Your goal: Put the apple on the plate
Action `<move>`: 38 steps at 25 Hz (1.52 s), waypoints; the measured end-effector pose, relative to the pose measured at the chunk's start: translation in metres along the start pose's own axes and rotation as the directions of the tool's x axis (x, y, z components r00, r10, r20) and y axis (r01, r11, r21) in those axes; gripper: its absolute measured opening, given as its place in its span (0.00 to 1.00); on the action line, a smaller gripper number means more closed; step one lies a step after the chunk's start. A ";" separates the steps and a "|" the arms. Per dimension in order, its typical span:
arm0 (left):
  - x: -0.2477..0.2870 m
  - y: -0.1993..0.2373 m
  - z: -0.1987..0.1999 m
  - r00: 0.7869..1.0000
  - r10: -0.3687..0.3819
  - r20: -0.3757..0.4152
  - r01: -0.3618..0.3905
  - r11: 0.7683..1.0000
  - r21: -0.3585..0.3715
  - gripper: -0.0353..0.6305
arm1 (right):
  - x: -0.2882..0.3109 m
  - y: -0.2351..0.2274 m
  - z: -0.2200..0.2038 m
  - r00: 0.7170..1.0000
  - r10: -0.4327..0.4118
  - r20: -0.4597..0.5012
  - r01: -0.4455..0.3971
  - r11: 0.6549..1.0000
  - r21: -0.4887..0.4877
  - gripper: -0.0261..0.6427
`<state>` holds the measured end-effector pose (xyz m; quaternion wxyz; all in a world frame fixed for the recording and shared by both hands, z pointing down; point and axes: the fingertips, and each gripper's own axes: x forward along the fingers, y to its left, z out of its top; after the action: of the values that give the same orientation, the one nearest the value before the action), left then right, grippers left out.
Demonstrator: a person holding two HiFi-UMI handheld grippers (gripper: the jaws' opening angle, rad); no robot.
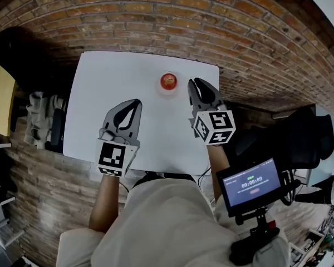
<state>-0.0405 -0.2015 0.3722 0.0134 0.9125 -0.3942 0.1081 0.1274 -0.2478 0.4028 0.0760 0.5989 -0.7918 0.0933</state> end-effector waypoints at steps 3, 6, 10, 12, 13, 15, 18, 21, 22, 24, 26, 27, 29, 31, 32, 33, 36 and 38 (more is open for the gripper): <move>-0.002 0.001 0.006 1.000 -0.009 0.016 0.009 1.000 0.011 0.06 | -0.012 -0.001 0.011 1.000 -0.015 0.022 0.015 1.000 0.025 0.08; -0.003 -0.001 0.012 0.999 -0.022 0.031 0.021 1.000 0.024 0.06 | -0.025 0.000 0.019 0.999 -0.023 0.035 0.022 0.999 0.027 0.05; -0.006 -0.005 0.026 0.997 -0.042 0.065 0.039 0.998 0.044 0.06 | -0.043 0.009 0.034 0.999 -0.007 0.052 0.006 1.000 0.022 0.05; -0.010 -0.007 0.036 0.995 -0.051 0.088 0.046 0.997 0.061 0.06 | -0.052 0.014 0.044 0.998 -0.004 0.064 0.004 1.000 0.003 0.05; -0.012 -0.008 0.042 0.994 -0.054 0.099 0.047 0.996 0.070 0.06 | -0.057 0.017 0.048 0.998 -0.002 0.068 0.003 1.000 -0.007 0.05; -0.016 -0.011 0.051 0.991 -0.060 0.116 0.050 0.995 0.088 0.06 | -0.068 0.021 0.055 0.997 0.002 0.072 -0.001 1.000 -0.023 0.05; -0.021 -0.017 0.069 0.987 -0.073 0.146 0.057 0.992 0.108 0.06 | -0.086 0.027 0.063 0.996 0.007 0.084 -0.004 0.999 -0.041 0.05; -0.025 -0.023 0.084 0.981 -0.086 0.173 0.064 0.990 0.126 0.06 | -0.100 0.033 0.072 0.994 0.015 0.108 -0.009 0.999 -0.052 0.05; -0.026 -0.025 0.088 0.979 -0.090 0.180 0.066 0.989 0.135 0.06 | -0.104 0.034 0.075 0.993 0.016 0.117 -0.010 0.999 -0.053 0.05; -0.029 -0.031 0.095 0.976 -0.101 0.191 0.073 0.986 0.148 0.06 | -0.113 0.036 0.082 0.991 0.015 0.132 -0.008 0.998 -0.055 0.05; -0.031 -0.036 0.102 0.973 -0.111 0.200 0.080 0.985 0.154 0.06 | -0.121 0.037 0.088 0.989 0.008 0.145 0.001 0.998 -0.061 0.04; -0.031 -0.038 0.104 0.973 -0.113 0.203 0.082 0.984 0.157 0.06 | -0.123 0.036 0.090 0.989 0.003 0.149 0.007 0.998 -0.067 0.04; -0.030 -0.038 0.106 0.972 -0.116 0.206 0.083 0.984 0.161 0.06 | -0.124 0.035 0.094 0.988 -0.006 0.155 0.018 0.997 -0.078 0.04; -0.030 -0.039 0.108 0.971 -0.115 0.209 0.081 0.983 0.162 0.06 | -0.127 0.033 0.096 0.987 -0.013 0.160 0.026 0.996 -0.081 0.04; -0.031 -0.041 0.109 0.971 -0.114 0.210 0.080 0.984 0.162 0.06 | -0.129 0.033 0.097 0.986 -0.015 0.163 0.029 0.996 -0.081 0.04; -0.031 -0.043 0.111 0.971 -0.113 0.212 0.079 0.984 0.162 0.06 | -0.132 0.032 0.098 0.986 -0.018 0.166 0.031 0.996 -0.081 0.04; -0.030 -0.046 0.114 0.969 -0.117 0.217 0.082 0.983 0.164 0.06 | -0.136 0.028 0.100 0.986 -0.022 0.167 0.036 0.996 -0.081 0.04; -0.028 -0.048 0.115 0.968 -0.120 0.219 0.085 0.983 0.165 0.06 | -0.136 0.026 0.100 0.986 -0.024 0.164 0.037 0.996 -0.079 0.04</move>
<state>-0.0029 -0.1606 0.2573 -0.0969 0.9364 -0.3357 0.0320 0.1386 -0.1377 0.2722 0.0369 0.6130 -0.7892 0.0103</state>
